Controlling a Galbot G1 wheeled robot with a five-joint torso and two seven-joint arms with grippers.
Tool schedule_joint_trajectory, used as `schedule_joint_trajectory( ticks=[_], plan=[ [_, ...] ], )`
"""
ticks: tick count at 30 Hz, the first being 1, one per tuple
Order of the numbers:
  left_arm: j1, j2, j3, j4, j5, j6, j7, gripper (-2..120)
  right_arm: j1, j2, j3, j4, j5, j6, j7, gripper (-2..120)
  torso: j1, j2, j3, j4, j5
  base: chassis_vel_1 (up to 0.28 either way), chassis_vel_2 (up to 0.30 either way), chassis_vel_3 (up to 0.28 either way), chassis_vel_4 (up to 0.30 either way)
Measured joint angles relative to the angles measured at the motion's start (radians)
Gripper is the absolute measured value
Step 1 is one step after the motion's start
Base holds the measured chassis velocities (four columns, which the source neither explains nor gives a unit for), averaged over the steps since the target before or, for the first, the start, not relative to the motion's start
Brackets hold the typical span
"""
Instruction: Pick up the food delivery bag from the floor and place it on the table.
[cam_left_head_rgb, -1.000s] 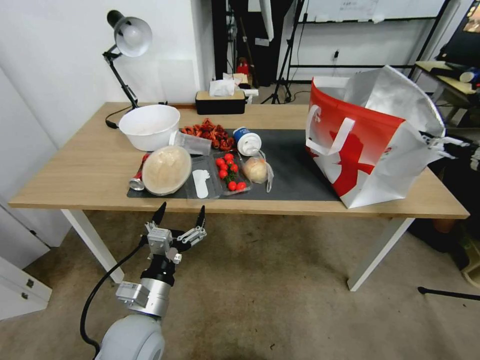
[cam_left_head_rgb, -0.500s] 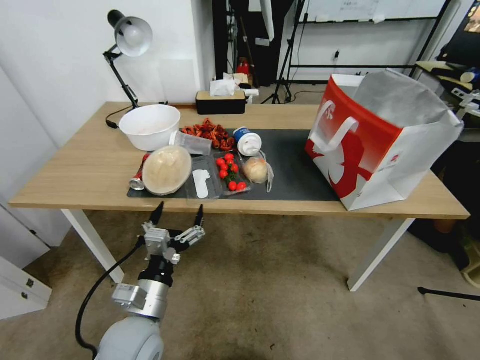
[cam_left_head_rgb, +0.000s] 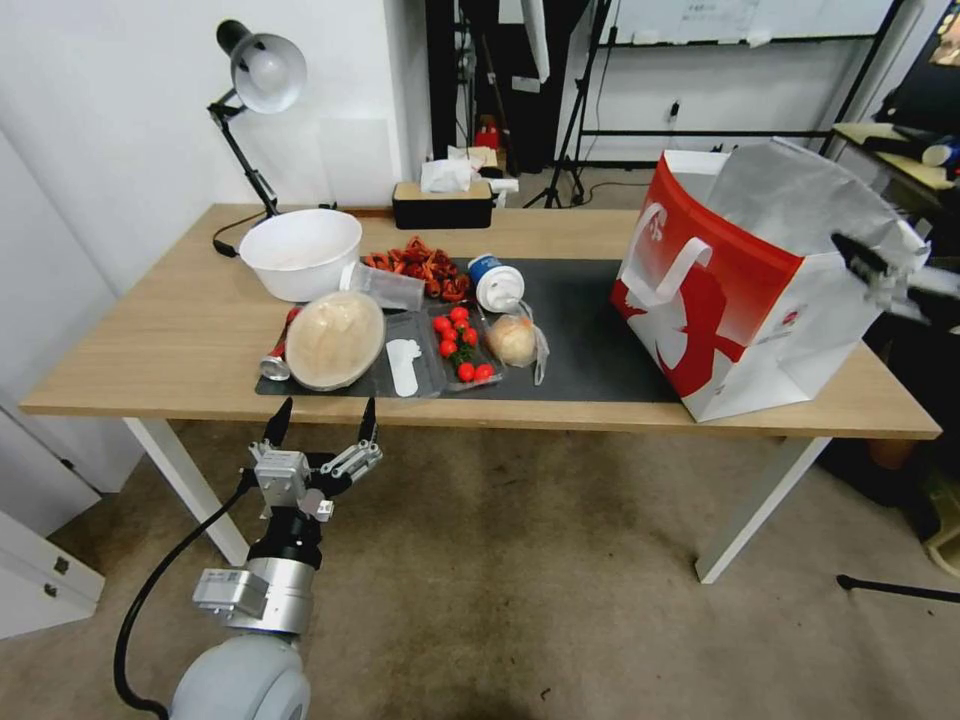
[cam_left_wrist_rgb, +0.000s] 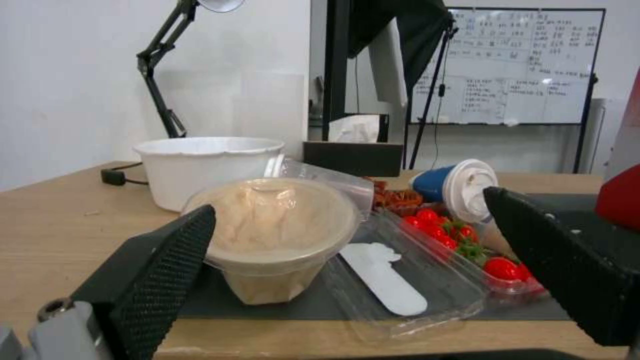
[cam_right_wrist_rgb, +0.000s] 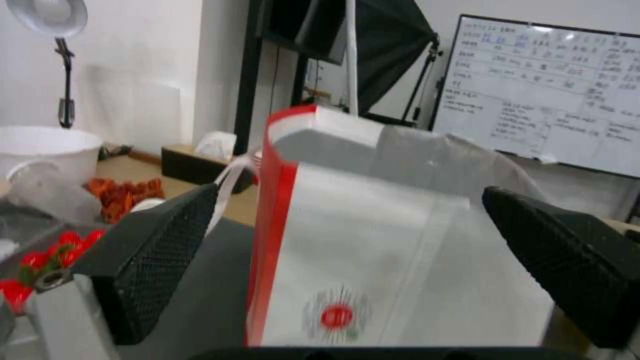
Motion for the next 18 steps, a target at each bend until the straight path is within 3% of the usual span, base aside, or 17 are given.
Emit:
schedule_joint_trajectory(
  ticks=[8,11,18],
  plan=[
    [-0.001,0.003,-0.001,-0.006,-0.001,0.006,0.001,100,-0.083,0.102,0.007,0.062,-0.111,0.082,0.029,100,0.000,0.000,0.000,0.0008,0.0000,0.000,0.000,0.000,0.000],
    [-0.001,0.001,-0.003,-0.010,-0.002,0.009,0.002,100,-0.140,0.184,-0.003,0.138,-0.175,0.095,0.112,100,0.000,0.000,0.000,0.0006,-0.0001,0.000,0.000,0.000,0.000],
    [-0.009,-0.002,-0.013,-0.009,-0.003,0.011,0.003,100,-0.210,0.327,-0.069,0.177,-0.317,0.139,0.183,100,0.000,0.000,0.000,0.0004,0.0001,0.000,0.000,0.000,0.000]
  ],
)
